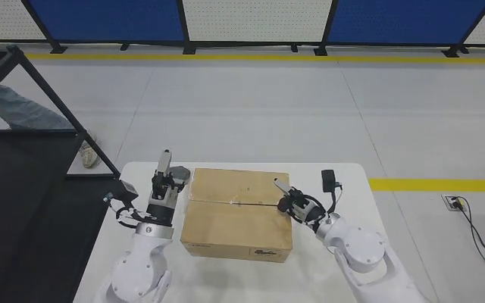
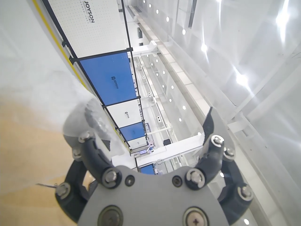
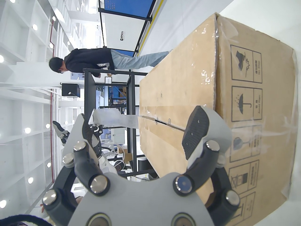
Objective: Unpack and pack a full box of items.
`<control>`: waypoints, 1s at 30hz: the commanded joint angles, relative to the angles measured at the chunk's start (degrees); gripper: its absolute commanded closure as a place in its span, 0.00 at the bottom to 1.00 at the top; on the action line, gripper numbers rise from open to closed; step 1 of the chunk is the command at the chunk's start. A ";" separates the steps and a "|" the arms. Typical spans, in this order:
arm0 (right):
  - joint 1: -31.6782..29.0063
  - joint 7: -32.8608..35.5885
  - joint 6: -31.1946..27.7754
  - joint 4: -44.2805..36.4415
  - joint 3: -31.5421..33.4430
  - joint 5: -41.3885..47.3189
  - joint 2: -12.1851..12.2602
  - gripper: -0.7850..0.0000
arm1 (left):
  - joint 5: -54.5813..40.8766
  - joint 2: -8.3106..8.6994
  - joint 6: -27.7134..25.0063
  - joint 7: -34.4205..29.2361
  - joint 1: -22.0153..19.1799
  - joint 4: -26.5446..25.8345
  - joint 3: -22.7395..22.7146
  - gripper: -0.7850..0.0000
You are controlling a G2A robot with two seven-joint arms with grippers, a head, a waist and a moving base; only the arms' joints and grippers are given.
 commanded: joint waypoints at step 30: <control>-1.34 0.65 1.96 -0.61 0.50 0.77 0.11 0.00 | 4.80 -5.10 3.85 -3.45 -8.86 7.80 11.67 0.00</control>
